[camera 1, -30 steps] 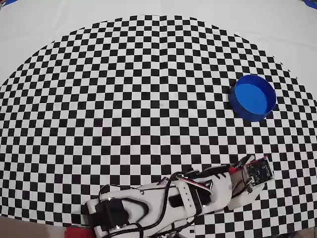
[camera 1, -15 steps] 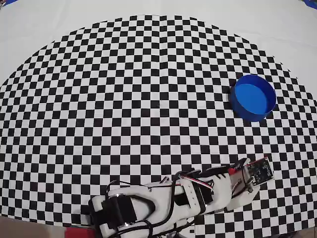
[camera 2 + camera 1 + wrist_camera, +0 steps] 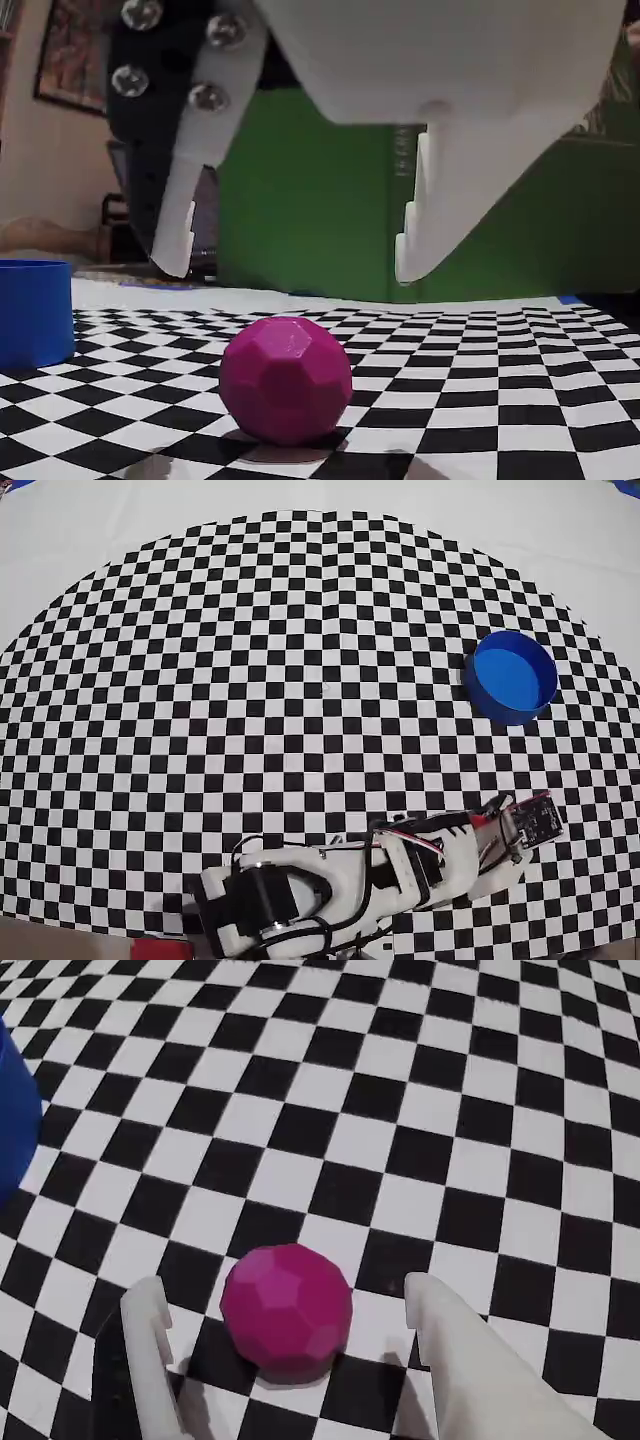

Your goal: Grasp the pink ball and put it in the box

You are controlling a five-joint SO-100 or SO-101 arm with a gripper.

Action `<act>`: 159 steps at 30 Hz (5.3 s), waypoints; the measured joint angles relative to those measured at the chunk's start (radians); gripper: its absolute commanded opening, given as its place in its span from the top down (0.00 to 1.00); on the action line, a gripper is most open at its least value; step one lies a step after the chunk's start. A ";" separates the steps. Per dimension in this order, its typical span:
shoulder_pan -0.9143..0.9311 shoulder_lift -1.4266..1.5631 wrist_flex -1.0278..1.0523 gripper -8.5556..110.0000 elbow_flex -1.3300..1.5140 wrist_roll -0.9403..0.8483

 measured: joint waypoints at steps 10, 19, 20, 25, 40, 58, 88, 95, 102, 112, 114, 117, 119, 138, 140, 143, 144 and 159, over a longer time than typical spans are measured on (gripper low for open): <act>0.000 -0.089 -0.011 0.70 -0.052 0.000; 0.000 -0.155 -0.026 0.70 -0.058 0.000; 0.000 -0.160 -0.026 0.70 -0.058 0.000; 0.000 -0.193 -0.043 0.70 -0.058 0.000; 0.000 -0.276 -0.075 0.70 -0.120 0.000; 0.000 -0.359 -0.081 0.70 -0.176 0.000; -0.017 -0.449 -0.095 0.70 -0.206 0.000; -0.017 -0.468 -0.101 0.70 -0.207 0.000; -0.017 -0.477 -0.112 0.70 -0.207 0.000; -0.017 -0.514 -0.114 0.70 -0.219 0.000; -0.017 -0.518 -0.115 0.70 -0.242 0.000; -0.017 -0.532 -0.118 0.70 -0.261 0.000; -0.017 -0.534 -0.118 0.70 -0.265 0.000; -0.017 -0.534 -0.118 0.70 -0.265 0.000; -0.017 -0.541 -0.118 0.70 -0.265 0.000; -0.017 -0.543 -0.118 0.70 -0.267 0.000; -0.017 -0.543 -0.118 0.70 -0.267 0.000; -0.017 -0.543 -0.118 0.70 -0.267 0.000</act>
